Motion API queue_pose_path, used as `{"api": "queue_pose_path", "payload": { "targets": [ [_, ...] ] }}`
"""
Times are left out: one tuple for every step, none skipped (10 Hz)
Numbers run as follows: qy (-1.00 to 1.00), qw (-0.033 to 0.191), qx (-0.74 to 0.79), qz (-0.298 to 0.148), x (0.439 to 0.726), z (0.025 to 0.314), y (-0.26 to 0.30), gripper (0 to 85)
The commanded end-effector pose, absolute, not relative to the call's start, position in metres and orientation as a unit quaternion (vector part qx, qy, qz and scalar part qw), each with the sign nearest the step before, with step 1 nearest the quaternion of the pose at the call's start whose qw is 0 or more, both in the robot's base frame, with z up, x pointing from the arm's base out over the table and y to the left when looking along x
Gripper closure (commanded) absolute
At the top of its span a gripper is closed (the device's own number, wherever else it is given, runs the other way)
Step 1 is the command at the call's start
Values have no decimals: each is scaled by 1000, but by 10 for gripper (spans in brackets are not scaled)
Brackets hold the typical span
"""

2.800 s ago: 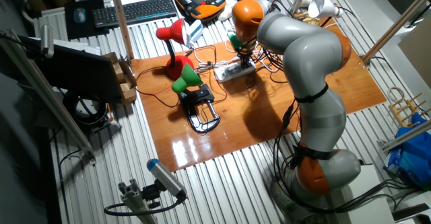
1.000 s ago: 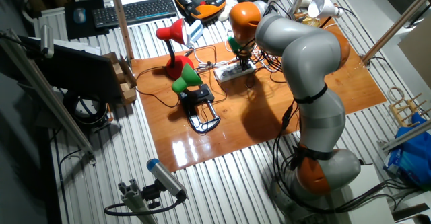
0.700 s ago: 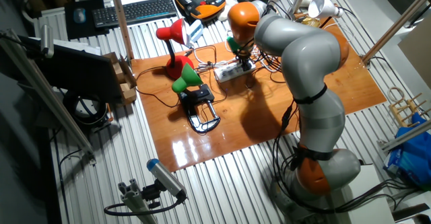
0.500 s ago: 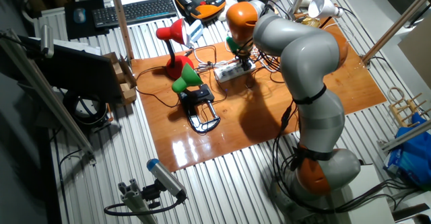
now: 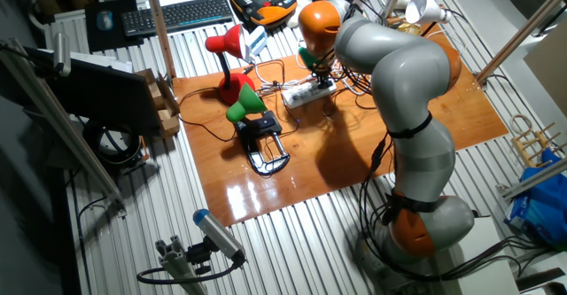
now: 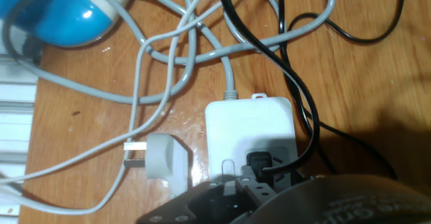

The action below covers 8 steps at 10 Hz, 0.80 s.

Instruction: Plug in the power cord of the desk lamp, turn on the socket, and light up the desk lamp

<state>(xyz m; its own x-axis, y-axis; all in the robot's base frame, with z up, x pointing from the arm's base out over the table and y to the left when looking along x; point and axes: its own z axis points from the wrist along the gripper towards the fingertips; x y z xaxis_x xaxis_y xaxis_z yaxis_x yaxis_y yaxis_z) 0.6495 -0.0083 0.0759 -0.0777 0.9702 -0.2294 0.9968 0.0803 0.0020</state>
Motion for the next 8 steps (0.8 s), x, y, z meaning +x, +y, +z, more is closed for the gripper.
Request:
{"api": "queue_pose_path", "payload": {
  "targets": [
    [730, 89, 673, -81, 650, 78, -8, 510],
    [729, 90, 673, -81, 651, 78, -8, 510],
    [729, 91, 674, -81, 651, 78, -8, 510],
    [728, 91, 675, -80, 651, 78, -7, 510],
    [728, 89, 675, -75, 651, 77, -7, 510],
    [729, 87, 676, -69, 651, 76, -7, 510],
    [729, 86, 676, -68, 651, 75, -7, 510],
    [729, 86, 676, -68, 651, 75, -7, 510]
  ]
}}
